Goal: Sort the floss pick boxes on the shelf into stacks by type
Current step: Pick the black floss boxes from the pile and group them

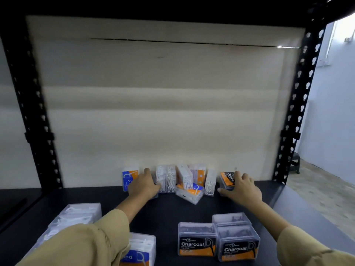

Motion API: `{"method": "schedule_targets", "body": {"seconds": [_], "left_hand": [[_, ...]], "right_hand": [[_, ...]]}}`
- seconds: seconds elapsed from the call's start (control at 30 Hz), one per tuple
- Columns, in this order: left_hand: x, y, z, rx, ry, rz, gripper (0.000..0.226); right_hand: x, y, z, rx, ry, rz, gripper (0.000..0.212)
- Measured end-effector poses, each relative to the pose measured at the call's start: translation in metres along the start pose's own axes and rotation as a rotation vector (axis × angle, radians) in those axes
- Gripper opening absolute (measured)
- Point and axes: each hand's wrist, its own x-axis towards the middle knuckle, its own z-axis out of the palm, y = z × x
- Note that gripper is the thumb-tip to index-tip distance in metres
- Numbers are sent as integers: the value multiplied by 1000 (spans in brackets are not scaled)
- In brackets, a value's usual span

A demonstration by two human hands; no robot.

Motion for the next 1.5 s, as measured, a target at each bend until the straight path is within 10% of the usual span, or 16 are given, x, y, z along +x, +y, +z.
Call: {"method": "schedule_targets", "body": {"seconds": [0.93,1.37,1.5], "left_hand": [[-54,-58,-34,326,-95,505,45],[-37,-62,-38,144,-276,425,41],[-25,-64,-40,167,-431,297,70]], "right_hand": [[-62,53,-19,380,-260,-179,46],[-38,60,-33,526,-529,-10,47],[-28,56,-35,343,-653,-8,27]]}}
